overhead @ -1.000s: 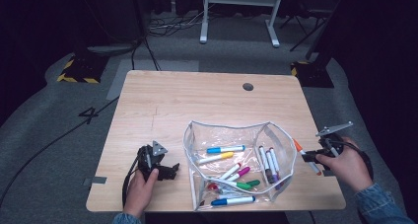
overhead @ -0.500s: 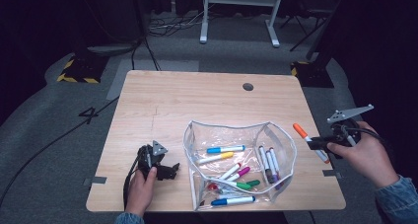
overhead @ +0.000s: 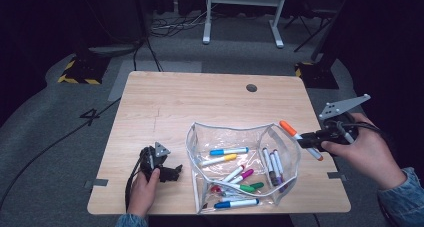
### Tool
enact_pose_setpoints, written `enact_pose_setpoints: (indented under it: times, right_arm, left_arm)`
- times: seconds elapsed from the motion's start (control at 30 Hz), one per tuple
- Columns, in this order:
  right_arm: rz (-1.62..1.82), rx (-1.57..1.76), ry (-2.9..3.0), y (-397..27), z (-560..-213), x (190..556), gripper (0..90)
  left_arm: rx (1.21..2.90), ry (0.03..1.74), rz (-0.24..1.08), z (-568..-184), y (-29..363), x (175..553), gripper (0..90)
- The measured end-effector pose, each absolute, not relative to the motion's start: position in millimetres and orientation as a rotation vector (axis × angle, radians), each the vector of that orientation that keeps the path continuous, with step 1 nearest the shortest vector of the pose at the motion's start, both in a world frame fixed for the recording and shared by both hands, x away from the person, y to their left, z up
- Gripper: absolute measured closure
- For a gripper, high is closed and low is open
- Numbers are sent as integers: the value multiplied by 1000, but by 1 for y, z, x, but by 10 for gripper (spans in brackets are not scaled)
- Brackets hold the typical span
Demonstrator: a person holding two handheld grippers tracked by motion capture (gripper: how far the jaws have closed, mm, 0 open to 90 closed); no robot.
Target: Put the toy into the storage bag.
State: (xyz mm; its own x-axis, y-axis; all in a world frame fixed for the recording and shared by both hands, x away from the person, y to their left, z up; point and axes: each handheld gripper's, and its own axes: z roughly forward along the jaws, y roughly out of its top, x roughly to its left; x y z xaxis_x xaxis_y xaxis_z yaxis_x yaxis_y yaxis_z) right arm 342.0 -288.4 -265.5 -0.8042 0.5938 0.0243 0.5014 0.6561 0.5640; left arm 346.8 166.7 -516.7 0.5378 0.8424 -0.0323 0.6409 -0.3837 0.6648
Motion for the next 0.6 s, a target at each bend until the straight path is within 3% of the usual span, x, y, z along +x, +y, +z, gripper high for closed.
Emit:
enact_pose_setpoints:
  times: [0.6]
  right_arm:
    - [797,578,2904,-186,-275,339,773]
  left_arm:
    - [2151,1192,411,-516,166,349,0]
